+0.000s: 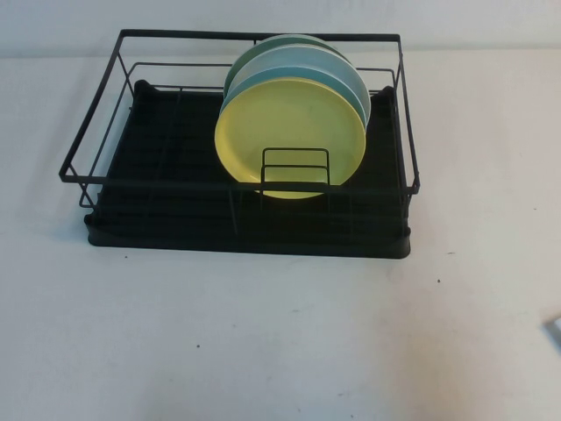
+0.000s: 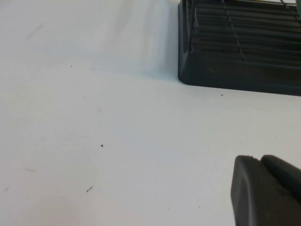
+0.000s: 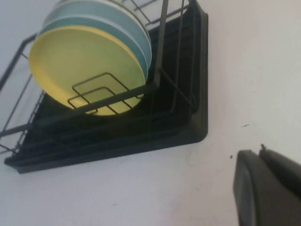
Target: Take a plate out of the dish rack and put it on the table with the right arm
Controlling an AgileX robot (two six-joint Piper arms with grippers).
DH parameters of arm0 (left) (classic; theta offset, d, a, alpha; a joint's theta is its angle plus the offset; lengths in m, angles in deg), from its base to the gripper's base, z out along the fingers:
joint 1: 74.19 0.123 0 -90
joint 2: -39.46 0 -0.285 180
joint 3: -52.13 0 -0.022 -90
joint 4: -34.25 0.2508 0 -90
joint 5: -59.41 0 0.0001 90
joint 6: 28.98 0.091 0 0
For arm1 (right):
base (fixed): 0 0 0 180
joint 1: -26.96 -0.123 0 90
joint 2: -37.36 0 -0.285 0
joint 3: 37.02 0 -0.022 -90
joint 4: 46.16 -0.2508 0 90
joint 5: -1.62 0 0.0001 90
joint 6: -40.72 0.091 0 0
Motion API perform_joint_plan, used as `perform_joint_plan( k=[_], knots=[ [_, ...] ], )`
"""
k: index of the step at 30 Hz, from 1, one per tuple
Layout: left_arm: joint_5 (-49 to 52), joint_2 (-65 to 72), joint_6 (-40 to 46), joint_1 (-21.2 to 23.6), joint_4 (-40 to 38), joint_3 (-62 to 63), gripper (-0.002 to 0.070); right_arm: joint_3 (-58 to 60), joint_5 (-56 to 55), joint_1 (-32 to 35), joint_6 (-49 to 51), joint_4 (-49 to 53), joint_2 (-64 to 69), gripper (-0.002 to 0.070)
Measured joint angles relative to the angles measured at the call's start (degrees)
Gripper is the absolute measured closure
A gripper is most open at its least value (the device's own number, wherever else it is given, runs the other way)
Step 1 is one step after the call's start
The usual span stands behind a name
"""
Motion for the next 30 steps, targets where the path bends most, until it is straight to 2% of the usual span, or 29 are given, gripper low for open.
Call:
perform_joint_plan(
  k=[4, 11, 20, 26, 30],
  knots=[
    [0.0, 0.0, 0.0, 0.0, 0.0, 0.0, 0.0679, -9.7, 3.8, 0.0, -2.4, 4.5, 12.0, 0.0694],
    [0.0, 0.0, 0.0, 0.0, 0.0, 0.0, 0.0679, -23.7, 7.3, -0.2, -12.1, 4.9, 30.5, 0.0694],
    [0.0, 0.0, 0.0, 0.0, 0.0, 0.0, 0.0679, -41.3, 7.4, -8.1, -23.0, 4.6, 49.8, 0.0694],
    [0.0, 0.0, 0.0, 0.0, 0.0, 0.0, 0.0679, -51.7, 8.8, -11.1, -27.7, 4.0, 59.4, 0.0694],
    [0.0, 0.0, 0.0, 0.0, 0.0, 0.0, 0.0679, -56.8, 10.1, -12.5, -30.8, 3.8, 64.0, 0.0669]
  ],
)
